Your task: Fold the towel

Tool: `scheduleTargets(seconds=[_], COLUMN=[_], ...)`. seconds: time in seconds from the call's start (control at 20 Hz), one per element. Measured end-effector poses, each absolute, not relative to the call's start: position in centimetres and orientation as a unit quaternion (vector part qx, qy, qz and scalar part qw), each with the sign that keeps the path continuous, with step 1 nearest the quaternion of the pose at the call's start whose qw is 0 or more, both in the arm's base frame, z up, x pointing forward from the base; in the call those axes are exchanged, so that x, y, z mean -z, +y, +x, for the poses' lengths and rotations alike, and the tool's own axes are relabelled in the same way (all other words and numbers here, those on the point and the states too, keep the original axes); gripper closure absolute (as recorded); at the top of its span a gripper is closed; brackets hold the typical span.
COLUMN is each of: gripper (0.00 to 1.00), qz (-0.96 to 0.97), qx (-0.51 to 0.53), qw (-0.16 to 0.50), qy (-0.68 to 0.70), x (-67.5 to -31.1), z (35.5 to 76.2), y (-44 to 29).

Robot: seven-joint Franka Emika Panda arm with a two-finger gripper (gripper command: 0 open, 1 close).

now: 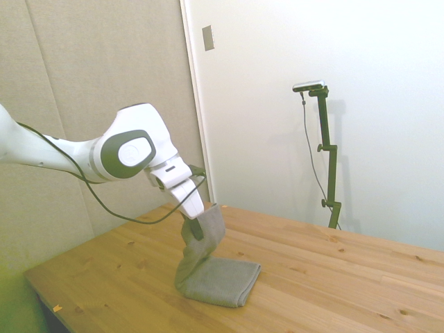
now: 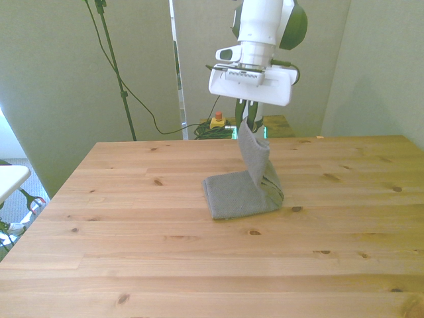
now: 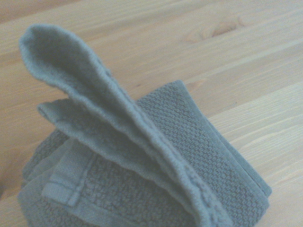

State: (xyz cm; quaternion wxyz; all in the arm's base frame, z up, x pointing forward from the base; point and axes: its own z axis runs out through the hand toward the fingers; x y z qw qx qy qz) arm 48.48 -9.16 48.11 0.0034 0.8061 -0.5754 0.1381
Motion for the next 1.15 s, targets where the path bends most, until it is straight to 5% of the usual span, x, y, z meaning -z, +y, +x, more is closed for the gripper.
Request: scheduleTargets(seconds=[0.7,1.15], gripper=[0.0,0.0], qz=[0.809,0.881], qx=[-0.116,-0.051], qw=[-0.011,-0.021], qy=[-0.577,-0.47], x=[-47.7,-47.6], z=[49.3,38.9], y=[-12.9,-4.6])
